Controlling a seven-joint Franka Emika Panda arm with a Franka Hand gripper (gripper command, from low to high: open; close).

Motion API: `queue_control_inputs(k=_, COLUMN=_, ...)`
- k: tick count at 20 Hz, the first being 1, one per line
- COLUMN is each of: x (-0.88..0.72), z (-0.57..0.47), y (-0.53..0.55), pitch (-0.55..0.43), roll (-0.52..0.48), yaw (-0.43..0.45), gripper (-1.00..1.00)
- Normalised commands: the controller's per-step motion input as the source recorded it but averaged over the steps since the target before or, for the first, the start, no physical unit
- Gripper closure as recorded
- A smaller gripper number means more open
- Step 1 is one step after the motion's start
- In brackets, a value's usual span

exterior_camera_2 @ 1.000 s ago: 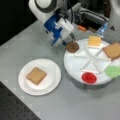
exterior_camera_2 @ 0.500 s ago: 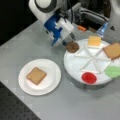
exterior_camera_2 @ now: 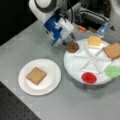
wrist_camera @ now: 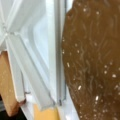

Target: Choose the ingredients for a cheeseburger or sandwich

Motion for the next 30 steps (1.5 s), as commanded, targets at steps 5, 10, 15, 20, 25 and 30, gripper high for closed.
queue_control_inputs(k=5, x=0.09, z=-0.09, y=-0.05, pitch=-0.088, roll=0.197, yaw=-0.052, gripper=1.00)
queue_control_inputs(k=10, x=0.09, z=-0.09, y=-0.04, pitch=-0.092, roll=0.203, yaw=-0.059, gripper=1.00)
queue_control_inputs(k=15, x=0.08, z=-0.10, y=-0.04, pitch=-0.097, roll=0.205, yaw=-0.055, gripper=1.00)
queue_control_inputs(k=20, x=0.08, z=-0.09, y=-0.05, pitch=-0.093, roll=0.209, yaw=-0.050, gripper=1.00)
queue_control_inputs(k=25, x=0.07, z=-0.09, y=-0.06, pitch=-0.084, roll=0.210, yaw=-0.045, gripper=1.00)
queue_control_inputs(k=30, x=0.04, z=-0.04, y=-0.06, pitch=-0.062, roll=0.190, yaw=-0.056, gripper=1.00)
